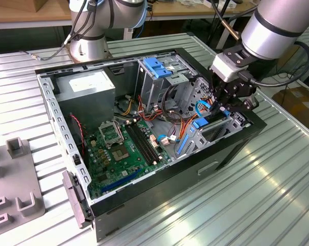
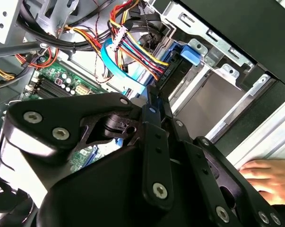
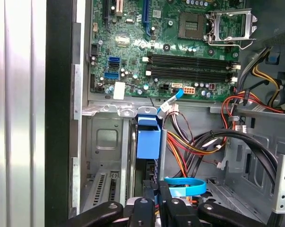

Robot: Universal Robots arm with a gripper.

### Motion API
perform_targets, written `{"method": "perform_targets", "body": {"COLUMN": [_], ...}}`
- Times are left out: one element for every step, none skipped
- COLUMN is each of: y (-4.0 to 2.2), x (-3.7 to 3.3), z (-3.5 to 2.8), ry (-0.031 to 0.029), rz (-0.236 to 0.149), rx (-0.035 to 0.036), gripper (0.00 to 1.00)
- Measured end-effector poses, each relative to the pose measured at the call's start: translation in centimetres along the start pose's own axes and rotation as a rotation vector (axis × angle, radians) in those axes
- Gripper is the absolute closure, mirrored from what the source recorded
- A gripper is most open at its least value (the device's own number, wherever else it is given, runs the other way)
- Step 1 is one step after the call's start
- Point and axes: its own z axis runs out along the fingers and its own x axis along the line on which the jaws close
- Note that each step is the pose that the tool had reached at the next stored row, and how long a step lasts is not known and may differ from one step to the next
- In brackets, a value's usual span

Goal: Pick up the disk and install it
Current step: 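Insert the second disk wire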

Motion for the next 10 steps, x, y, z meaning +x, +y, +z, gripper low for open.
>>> {"method": "perform_targets", "body": {"y": [0.01, 0.02, 0.02, 0.03, 0.04, 0.05, 0.05, 0.06, 0.06, 0.07], "x": [0.07, 0.2, 0.29, 0.41, 0.52, 0.61, 0.69, 0.78, 0.83, 0.89], "z": [0.0, 0.01, 0.02, 0.06, 0.09, 0.13, 0.17, 0.22, 0.25, 0.3], "ry": [-0.0051, -0.0127, -0.0166, -0.0209, -0.0225, -0.0237, -0.0256, -0.0324, -0.0381, -0.045], "rz": [0.001, 0.002, 0.003, 0.004, 0.004, 0.005, 0.005, 0.007, 0.008, 0.011], "rx": [0.0003, 0.0008, 0.001, 0.0013, 0.0014, 0.0015, 0.0016, 0.0021, 0.0025, 0.0031], "gripper": [0.84, 0.84, 0.84, 0.84, 0.84, 0.84, 0.84, 0.84, 0.84, 0.84]}}
